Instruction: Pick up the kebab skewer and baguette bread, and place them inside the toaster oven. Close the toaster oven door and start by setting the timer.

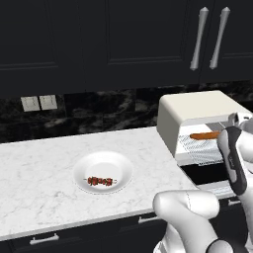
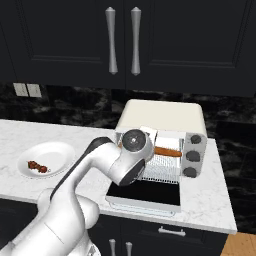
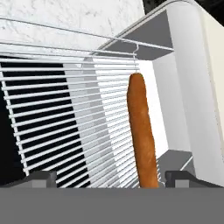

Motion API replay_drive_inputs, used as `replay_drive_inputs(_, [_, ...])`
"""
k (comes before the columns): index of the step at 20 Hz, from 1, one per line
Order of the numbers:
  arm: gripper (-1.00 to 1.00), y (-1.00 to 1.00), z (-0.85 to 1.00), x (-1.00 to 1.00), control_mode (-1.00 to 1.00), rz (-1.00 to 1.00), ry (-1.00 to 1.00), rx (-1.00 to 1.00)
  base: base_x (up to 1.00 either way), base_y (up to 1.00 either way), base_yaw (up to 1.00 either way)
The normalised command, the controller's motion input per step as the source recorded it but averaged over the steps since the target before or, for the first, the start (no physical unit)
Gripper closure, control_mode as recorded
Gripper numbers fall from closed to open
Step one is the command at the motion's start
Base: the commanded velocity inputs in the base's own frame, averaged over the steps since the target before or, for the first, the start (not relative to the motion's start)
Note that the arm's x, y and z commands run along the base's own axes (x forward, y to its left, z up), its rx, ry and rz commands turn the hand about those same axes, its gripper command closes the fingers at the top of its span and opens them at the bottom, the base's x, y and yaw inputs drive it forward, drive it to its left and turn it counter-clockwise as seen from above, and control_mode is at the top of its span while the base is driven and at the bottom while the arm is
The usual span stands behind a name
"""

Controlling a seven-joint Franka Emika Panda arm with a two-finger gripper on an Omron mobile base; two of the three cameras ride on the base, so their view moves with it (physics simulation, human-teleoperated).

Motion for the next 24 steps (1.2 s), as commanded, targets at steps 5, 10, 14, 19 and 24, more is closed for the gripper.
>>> replay_drive_inputs(5, [-1.0,0.83,0.41,-0.3,-1.0,-0.09,0.11,0.0,0.0,0.0,0.0])
replay_drive_inputs(10, [-1.0,0.75,0.05,-0.49,-1.0,-0.07,0.17,0.01,0.0,0.0,0.0])
replay_drive_inputs(14, [-1.0,0.86,0.2,-0.11,-1.0,-0.12,0.08,0.04,0.0,0.0,0.0])
replay_drive_inputs(19, [-1.0,0.46,0.23,-0.07,-1.0,-0.07,0.08,0.16,0.0,0.0,0.0])
replay_drive_inputs(24, [-1.0,0.41,0.12,-0.18,-1.0,-0.01,0.19,0.15,0.0,0.0,0.0])
